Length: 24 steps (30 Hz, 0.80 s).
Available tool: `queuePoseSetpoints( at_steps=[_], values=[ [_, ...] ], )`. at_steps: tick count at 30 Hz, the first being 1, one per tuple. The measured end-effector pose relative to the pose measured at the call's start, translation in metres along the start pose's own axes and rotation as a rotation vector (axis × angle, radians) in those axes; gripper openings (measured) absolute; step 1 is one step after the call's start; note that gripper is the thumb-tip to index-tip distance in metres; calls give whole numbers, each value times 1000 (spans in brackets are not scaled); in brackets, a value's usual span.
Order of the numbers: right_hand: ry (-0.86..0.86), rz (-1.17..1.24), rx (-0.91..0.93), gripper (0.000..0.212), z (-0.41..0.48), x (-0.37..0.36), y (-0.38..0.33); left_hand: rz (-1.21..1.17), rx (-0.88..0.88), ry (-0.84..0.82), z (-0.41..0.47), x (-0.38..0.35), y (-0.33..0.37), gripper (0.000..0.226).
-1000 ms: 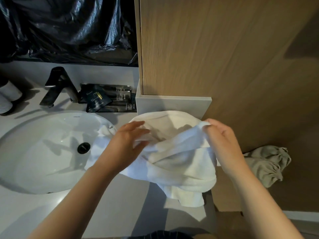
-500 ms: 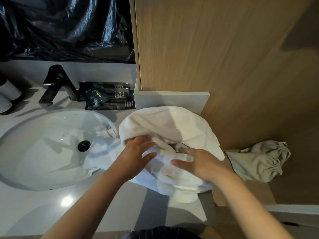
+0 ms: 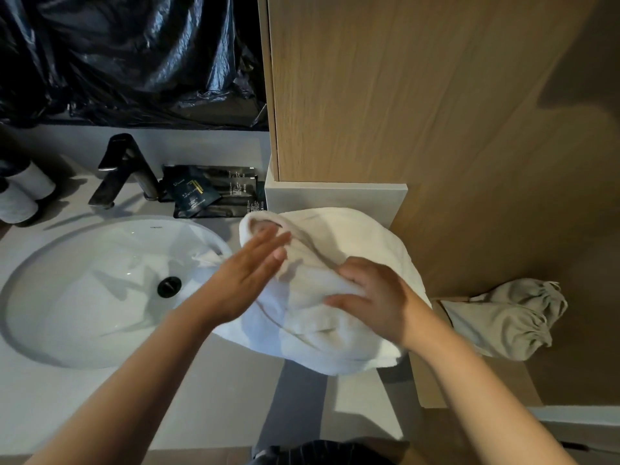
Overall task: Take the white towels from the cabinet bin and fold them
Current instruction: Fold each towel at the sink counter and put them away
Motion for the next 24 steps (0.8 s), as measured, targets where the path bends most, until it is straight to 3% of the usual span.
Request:
queuePoseSetpoints(
  at_steps=[2,4,9,12,15,19,24],
  values=[
    [95,-2,81,28,1,22,-20,43,-15,48,9,19,11,60],
    [191,-5,132,15,1,44,-36,66,-12,46,19,30,19,59],
    [516,61,176,8,-7,98,-46,-30,136,32,22,32,23,75],
    [647,99,140,11,-15,120,-43,-46,72,30,20,30,30,48],
    [633,66,118,10,-16,119,-39,61,-52,59,19,20,38,46],
    [728,96,61,9,-15,121,-30,-21,-71,186,13,19,51,56],
    [617,140,-106,9,-9,139,-26,-173,-106,443,15,62,113,33]
  ],
)
Point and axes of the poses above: each hand's wrist, its own z-axis towards the middle knuckle, its own x-axis out of the back of the hand, y = z × x, the point moved 3 cm from there along z, towards the middle knuckle, and after that the axes turned 6 degrees about x, right-handed, at the moved point
